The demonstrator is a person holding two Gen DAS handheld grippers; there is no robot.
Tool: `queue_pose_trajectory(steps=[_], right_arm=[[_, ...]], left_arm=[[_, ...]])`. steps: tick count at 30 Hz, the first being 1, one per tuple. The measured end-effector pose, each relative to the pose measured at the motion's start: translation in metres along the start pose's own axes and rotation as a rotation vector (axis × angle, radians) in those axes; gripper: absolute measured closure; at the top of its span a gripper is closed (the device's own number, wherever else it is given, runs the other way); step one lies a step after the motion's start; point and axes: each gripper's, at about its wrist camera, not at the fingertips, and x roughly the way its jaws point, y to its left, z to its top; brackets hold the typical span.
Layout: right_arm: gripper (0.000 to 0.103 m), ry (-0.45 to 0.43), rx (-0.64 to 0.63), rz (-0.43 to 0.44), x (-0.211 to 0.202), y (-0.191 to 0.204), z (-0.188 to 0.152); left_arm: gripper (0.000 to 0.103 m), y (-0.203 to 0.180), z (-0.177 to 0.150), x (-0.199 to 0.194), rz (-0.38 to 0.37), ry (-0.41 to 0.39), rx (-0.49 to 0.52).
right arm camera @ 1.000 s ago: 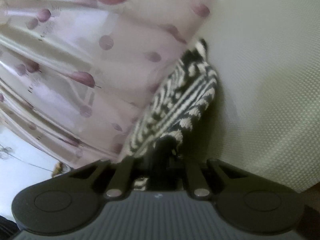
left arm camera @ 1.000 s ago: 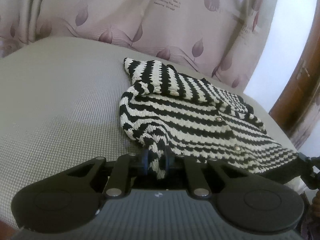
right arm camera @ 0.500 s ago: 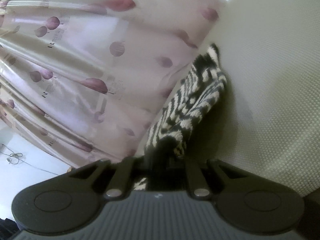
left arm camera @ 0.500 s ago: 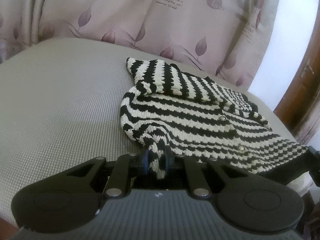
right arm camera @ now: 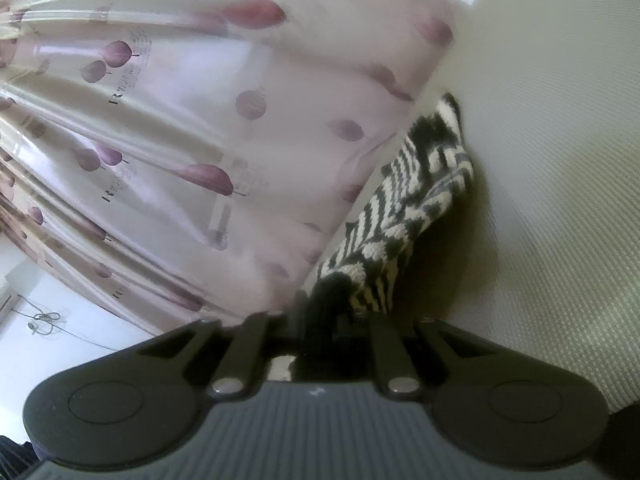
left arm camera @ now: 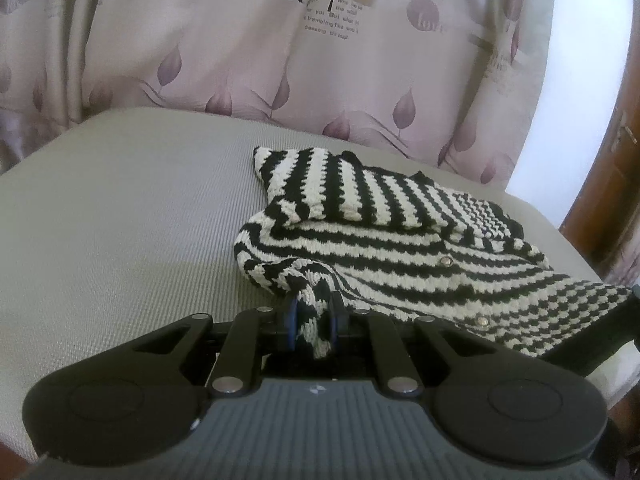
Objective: Fold small clothes
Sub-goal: 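Fold the held hem over the body with the left gripper while the right gripper holds the side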
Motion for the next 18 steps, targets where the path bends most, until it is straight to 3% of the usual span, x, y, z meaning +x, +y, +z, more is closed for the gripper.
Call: queue_pose_trajectory(steps=[18], right_arm=[[0.092, -0.014, -0.019, 0.044, 0.006, 0.013, 0.017]], left_arm=[[0.087, -0.015, 0.021, 0.002, 0.03, -0.028, 0.029]])
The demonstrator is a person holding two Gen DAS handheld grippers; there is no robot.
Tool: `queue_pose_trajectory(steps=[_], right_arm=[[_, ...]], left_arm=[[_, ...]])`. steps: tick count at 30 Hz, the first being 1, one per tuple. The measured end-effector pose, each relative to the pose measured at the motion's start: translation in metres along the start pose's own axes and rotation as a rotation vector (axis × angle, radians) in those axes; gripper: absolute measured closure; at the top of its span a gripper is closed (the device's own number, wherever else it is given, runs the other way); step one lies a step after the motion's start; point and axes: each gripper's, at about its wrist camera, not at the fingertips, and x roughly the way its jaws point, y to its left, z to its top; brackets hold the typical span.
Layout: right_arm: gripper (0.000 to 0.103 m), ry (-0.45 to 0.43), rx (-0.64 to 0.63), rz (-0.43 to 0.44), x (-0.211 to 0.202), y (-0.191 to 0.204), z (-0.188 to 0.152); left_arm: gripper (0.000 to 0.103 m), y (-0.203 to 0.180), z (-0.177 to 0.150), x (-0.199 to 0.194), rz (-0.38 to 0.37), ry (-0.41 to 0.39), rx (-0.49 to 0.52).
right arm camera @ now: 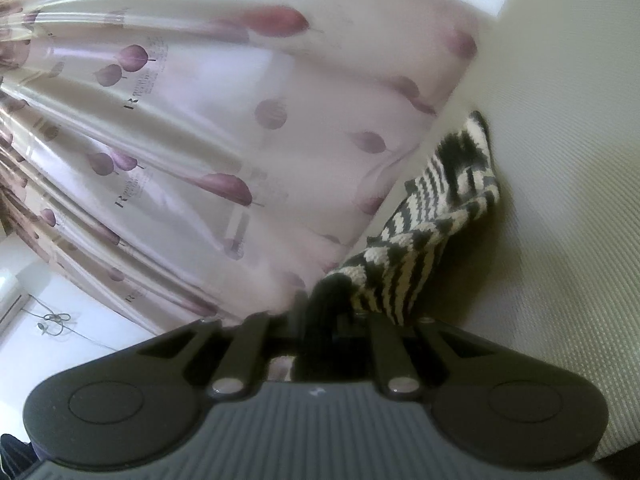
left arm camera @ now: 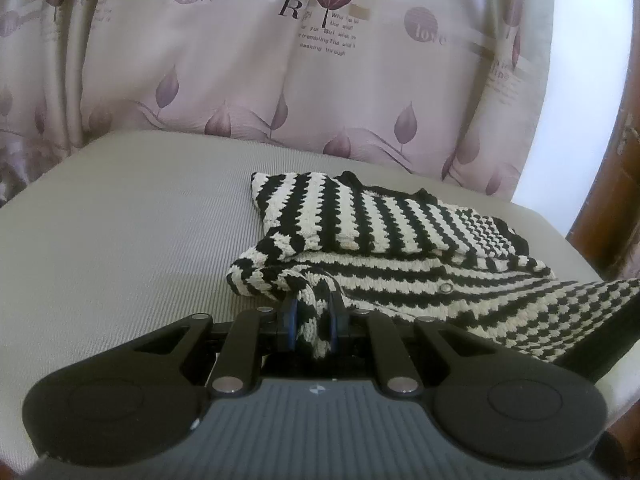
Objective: Fold small clothes
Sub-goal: 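Fold the held hem over the body with the left gripper while the right gripper holds the side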
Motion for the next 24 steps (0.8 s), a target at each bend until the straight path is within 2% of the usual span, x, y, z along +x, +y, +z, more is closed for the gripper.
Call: queue_pose_trajectory(steps=[15, 24], right_arm=[[0.092, -0.022, -0.032, 0.025, 0.013, 0.014, 0.025], [0.092, -0.045, -0.043, 0.028, 0.034, 0.017, 0.054]], left_arm=[[0.087, -0.002, 0.033, 0.006, 0.0, -0.031, -0.02], [0.087, -0.007, 0.059, 0.024, 0.012, -0.046, -0.046]])
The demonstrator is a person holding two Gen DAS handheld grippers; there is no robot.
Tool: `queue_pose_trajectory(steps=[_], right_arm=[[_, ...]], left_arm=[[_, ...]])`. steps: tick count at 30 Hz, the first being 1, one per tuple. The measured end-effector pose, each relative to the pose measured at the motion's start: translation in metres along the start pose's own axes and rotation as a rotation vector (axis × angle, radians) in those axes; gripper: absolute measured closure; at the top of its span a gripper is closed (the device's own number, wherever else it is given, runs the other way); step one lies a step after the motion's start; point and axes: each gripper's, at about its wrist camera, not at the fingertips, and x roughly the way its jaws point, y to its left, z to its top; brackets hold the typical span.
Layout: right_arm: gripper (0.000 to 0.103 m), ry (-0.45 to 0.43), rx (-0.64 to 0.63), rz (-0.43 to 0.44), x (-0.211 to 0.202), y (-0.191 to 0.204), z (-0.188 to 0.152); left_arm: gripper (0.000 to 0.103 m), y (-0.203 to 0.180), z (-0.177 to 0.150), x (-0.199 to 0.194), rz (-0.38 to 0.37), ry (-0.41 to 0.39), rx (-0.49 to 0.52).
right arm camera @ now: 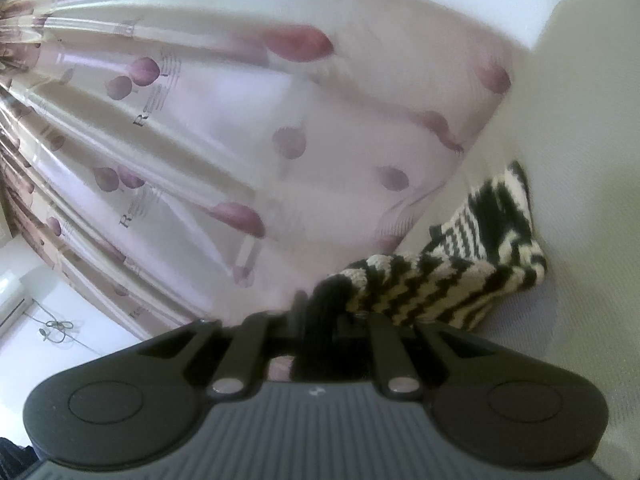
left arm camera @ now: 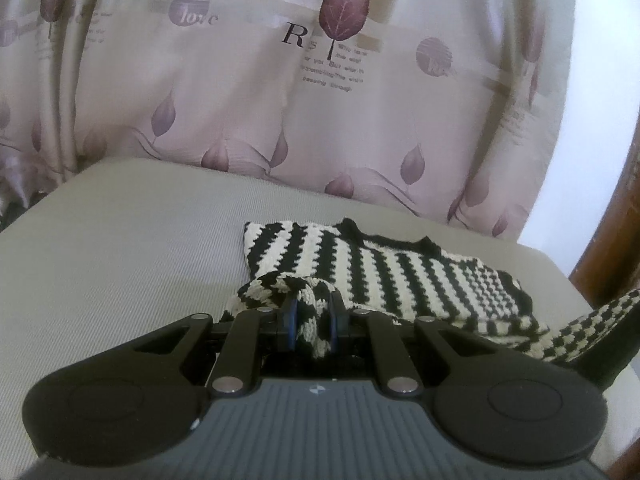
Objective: Fold small clothes
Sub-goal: 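Fold the held hem over the body with the left gripper while the right gripper holds the side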
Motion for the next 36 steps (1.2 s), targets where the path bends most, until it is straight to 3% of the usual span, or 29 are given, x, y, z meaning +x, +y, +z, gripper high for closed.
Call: queue_pose_trajectory(steps=[20, 36], right_arm=[[0.092, -0.013, 0.052, -0.1, 0.088, -0.039, 0.056], [0.092, -0.007, 0.126, -0.191, 0.146, -0.105, 0.071]], left_arm=[[0.087, -0.003, 0.048, 0.095, 0.105, 0.019, -0.1], [0.085, 0.0, 0.052, 0.17, 0.219, 0.042, -0.095]])
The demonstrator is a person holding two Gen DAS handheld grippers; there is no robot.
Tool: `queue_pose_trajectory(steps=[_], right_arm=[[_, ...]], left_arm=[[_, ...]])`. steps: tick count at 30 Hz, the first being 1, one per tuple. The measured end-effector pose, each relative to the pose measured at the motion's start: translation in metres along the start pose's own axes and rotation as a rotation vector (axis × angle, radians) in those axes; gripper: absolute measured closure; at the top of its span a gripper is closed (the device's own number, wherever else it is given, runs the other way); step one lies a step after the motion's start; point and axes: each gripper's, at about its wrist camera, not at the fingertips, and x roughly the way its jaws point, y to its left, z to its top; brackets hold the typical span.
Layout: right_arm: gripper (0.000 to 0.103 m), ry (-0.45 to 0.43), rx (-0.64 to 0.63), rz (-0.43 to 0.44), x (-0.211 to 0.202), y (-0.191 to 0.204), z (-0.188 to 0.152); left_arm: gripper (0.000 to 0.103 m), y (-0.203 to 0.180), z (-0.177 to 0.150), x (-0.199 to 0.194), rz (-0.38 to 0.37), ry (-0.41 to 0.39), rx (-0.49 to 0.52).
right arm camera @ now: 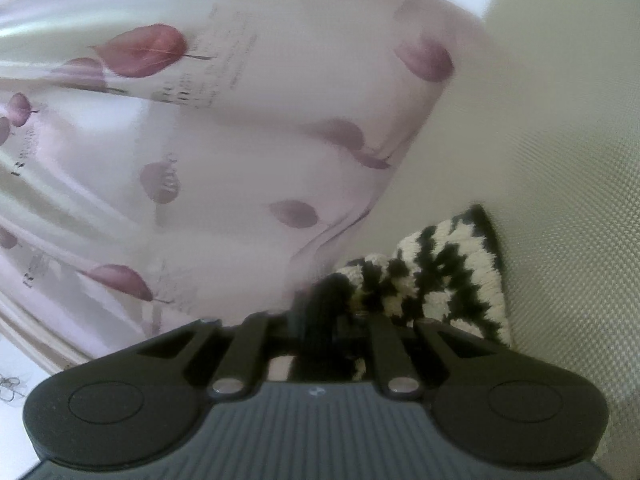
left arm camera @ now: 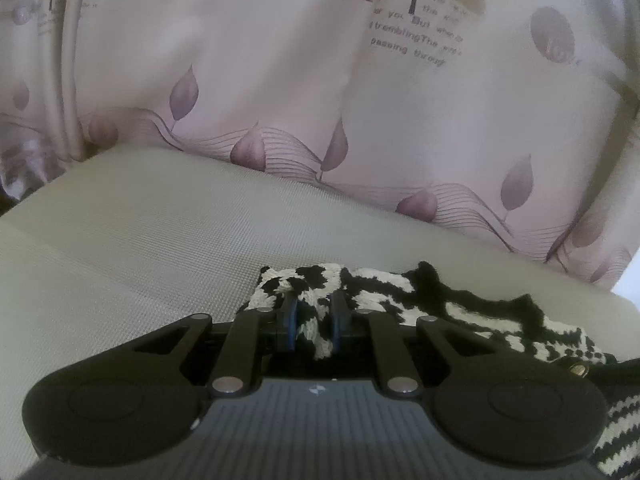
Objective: Fold small clothes
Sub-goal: 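Fold the held hem over the body with the left gripper while the right gripper holds the side, then open both grippers and release the folded cardigan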
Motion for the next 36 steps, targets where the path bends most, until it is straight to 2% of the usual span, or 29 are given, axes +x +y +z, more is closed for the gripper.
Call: queue_pose_trajectory(steps=[3, 8, 9, 10, 11, 12, 13, 14, 15, 16, 17, 20, 24, 26, 29, 32, 33, 35, 36], right_arm=[[0.091, -0.006, -0.002, -0.008, 0.007, -0.008, 0.003], [0.089, -0.021, -0.011, -0.03, 0.017, -0.017, 0.006], [0.089, -0.026, -0.017, -0.031, 0.018, -0.019, 0.006], [0.088, -0.027, -0.02, -0.034, 0.02, -0.02, 0.006], [0.085, -0.026, -0.017, -0.032, 0.021, -0.022, 0.006], [0.08, -0.032, -0.009, -0.03, 0.021, -0.024, 0.006], [0.071, -0.046, -0.003, -0.032, 0.02, -0.026, 0.006], [0.066, -0.069, 0.006, -0.035, 0.017, -0.027, 0.008], [0.053, -0.09, 0.018, -0.029, 0.014, -0.03, 0.01], [0.044, -0.109, 0.036, -0.008, 0.011, -0.033, 0.012], [0.043, -0.127, 0.057, 0.024, 0.007, -0.036, 0.015], [0.043, -0.161, 0.062, 0.06, -0.007, -0.036, 0.023], [0.043, -0.135, -0.026, 0.041, -0.026, -0.026, 0.015], [0.043, -0.103, -0.147, -0.006, -0.034, -0.013, 0.003], [0.043, -0.044, -0.346, -0.053, -0.04, 0.007, -0.021], [0.045, 0.041, -0.509, -0.008, -0.034, 0.035, -0.047], [0.047, 0.081, -0.551, 0.017, -0.027, 0.047, -0.055], [0.061, 0.175, -0.648, 0.048, -0.003, 0.076, -0.078], [0.073, 0.226, -0.696, 0.053, 0.012, 0.09, -0.09]], left_arm=[[0.083, 0.0, 0.001, 0.01, 0.014, 0.002, 0.003], [0.071, 0.002, 0.002, 0.02, 0.016, 0.001, -0.02], [0.065, 0.002, 0.002, 0.021, 0.015, -0.005, -0.02], [0.05, 0.001, 0.002, 0.021, 0.018, -0.015, -0.016], [0.041, 0.0, 0.002, 0.021, 0.024, -0.031, -0.008], [0.025, -0.001, 0.002, 0.019, 0.036, -0.057, 0.002], [0.02, -0.002, 0.003, 0.017, 0.044, -0.082, 0.009], [0.02, -0.003, 0.004, 0.014, 0.044, -0.107, 0.02], [0.019, -0.004, 0.005, 0.013, 0.043, -0.117, 0.032], [0.017, -0.005, 0.007, 0.012, 0.045, -0.122, 0.042], [0.015, -0.005, 0.008, 0.01, 0.052, -0.126, 0.05], [0.012, 0.0, 0.01, 0.005, 0.069, -0.142, 0.051], [0.008, 0.021, 0.011, -0.004, 0.113, -0.161, 0.051], [0.008, 0.034, 0.009, -0.007, 0.129, -0.15, 0.048], [0.012, 0.05, 0.004, -0.013, 0.107, -0.09, 0.053], [0.012, 0.055, -0.01, -0.025, 0.136, -0.084, 0.099], [0.012, 0.056, -0.014, -0.029, 0.143, -0.09, 0.108], [0.012, 0.056, -0.021, -0.035, 0.156, -0.092, 0.122], [0.012, 0.056, -0.024, -0.039, 0.165, -0.093, 0.124]])
